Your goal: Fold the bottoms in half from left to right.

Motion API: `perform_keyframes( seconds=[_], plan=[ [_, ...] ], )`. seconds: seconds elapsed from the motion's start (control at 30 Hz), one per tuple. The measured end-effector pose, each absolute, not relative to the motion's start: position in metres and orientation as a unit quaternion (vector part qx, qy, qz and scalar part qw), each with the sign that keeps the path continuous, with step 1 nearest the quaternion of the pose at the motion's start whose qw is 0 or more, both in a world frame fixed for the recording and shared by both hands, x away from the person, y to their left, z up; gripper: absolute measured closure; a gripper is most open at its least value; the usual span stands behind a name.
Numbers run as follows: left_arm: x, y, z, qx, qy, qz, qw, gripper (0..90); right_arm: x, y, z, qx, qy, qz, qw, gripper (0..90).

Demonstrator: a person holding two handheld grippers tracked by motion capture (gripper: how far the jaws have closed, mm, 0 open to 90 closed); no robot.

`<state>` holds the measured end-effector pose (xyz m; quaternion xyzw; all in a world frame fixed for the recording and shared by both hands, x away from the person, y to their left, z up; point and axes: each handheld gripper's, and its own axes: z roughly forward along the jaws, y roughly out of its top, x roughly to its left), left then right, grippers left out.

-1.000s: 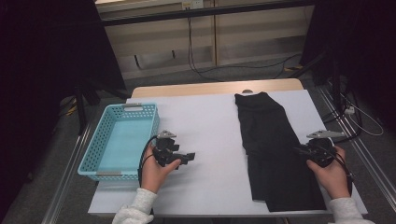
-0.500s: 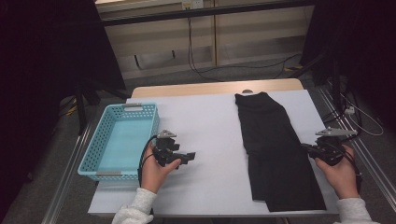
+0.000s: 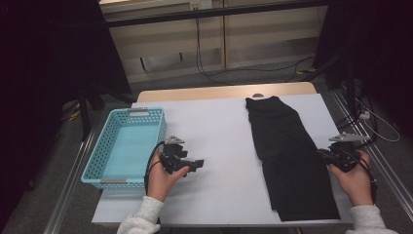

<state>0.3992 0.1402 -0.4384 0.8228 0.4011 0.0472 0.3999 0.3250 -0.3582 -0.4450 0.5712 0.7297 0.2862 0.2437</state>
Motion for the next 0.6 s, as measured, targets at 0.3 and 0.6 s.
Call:
perform_keyframes(
  seconds=[0.3, 0.6],
  plan=[
    [0.4, 0.141, -0.439, 0.825, 0.399, 0.046, 0.398, 17.7, 0.333, -0.335, -0.435, 0.552, 0.731, 0.319, 0.244, 53.5],
    [0.4, 0.143, -0.439, 0.823, 0.401, 0.047, 0.399, 16.7, 0.354, -0.31, -0.429, 0.556, 0.721, 0.347, 0.226, 28.3]
  ],
)
